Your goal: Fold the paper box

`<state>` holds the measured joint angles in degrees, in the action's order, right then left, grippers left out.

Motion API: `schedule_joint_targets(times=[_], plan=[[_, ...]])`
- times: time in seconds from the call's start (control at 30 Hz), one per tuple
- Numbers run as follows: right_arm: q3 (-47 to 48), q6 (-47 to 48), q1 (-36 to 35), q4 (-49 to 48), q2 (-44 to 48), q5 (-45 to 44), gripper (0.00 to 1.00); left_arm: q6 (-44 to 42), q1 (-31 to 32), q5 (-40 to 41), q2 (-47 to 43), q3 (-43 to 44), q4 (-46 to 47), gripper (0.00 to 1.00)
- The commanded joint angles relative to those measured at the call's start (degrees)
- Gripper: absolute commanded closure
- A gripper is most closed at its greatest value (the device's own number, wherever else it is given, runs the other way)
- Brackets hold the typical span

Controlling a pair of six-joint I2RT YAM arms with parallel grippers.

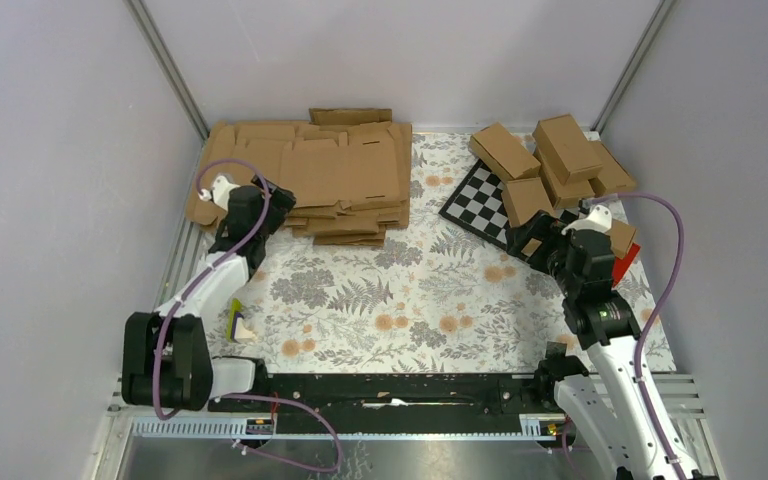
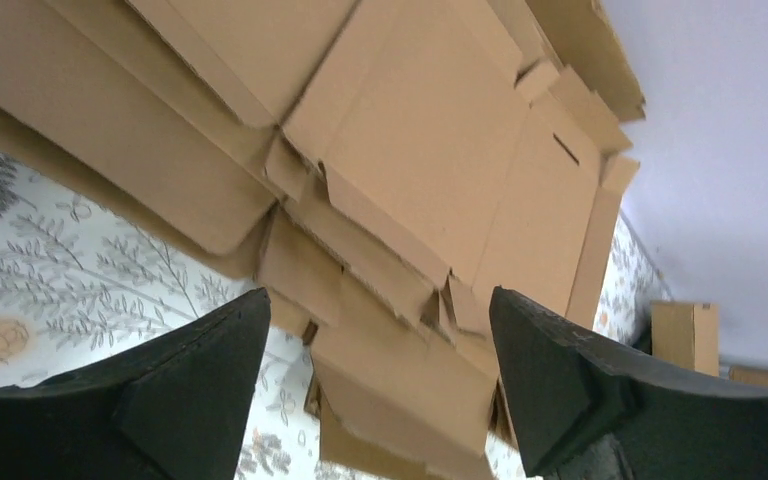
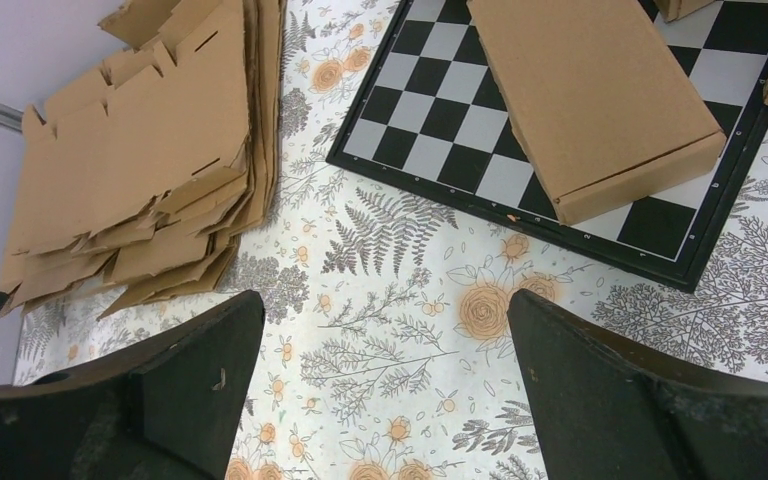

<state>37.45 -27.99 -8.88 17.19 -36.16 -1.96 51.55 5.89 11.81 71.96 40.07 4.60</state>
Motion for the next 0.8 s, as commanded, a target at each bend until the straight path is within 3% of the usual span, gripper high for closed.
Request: schedule_joint_targets(times=[0.0, 0.2, 0.53, 0.77], plan=[[0.73, -0.57, 0.0, -3.14, 0.51, 1.78, 0.01, 3.19, -5.24, -3.42, 4.76, 6.83, -0.51, 0.17], [1.03, -1.22, 0.01, -4.48, -2.03, 5.75, 0.0, 4.6, -10.93, -7.21, 13.3, 10.97, 0.5, 0.27], [1.24, -1.89, 0.01, -7.43, -4.29, 6.92, 0.0, 8.58, -11.89, -5.22, 26.46, 15.5, 5.25, 0.35], [1.44, -1.59, -0.04, -7.46, -5.12, 6.11, 0.01, 10.91, -12.46, -7.35, 32.53, 18.12, 9.42, 0.47]])
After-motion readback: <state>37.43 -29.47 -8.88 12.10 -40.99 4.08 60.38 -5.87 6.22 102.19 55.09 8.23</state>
